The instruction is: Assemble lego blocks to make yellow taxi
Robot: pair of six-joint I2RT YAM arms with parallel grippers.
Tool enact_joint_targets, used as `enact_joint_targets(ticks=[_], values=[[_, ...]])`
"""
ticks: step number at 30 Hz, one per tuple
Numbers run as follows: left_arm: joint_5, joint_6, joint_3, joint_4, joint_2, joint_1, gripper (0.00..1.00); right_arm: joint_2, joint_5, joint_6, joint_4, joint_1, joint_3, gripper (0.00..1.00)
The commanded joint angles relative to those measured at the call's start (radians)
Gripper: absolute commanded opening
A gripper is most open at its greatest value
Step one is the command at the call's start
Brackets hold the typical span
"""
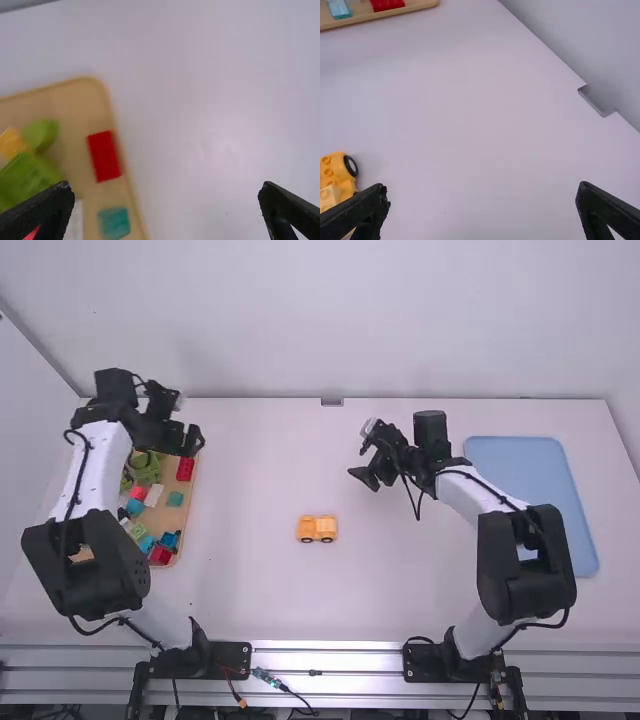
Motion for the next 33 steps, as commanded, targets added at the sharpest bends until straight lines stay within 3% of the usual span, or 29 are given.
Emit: enact_joint_targets(ticks=[1, 9, 13, 33], values=[[-0.007, -0.134, 0.041, -0.012, -0.015, 0.045, 0.99, -0.030, 0.001, 0.048, 0.007, 0.001, 0.004, 0.99], [-0.018, -0.220, 0.058, -0.001, -0.012, 0.161, 0.99, -0.030, 0.002, 0.048, 0.006, 0.000, 0.004, 0.99], [-0.135, -0.284, 0.059, 0.019, 0.015, 0.187, 0.99, -0.030, 0.001, 0.048, 0.005, 0.000, 0.004, 0.99], [-0.170, -0.484, 0.042, 0.127, 0.101, 0.188, 0.99, -0.030, 0.006, 0.072, -0.002, 0.000, 0.004, 0.99]])
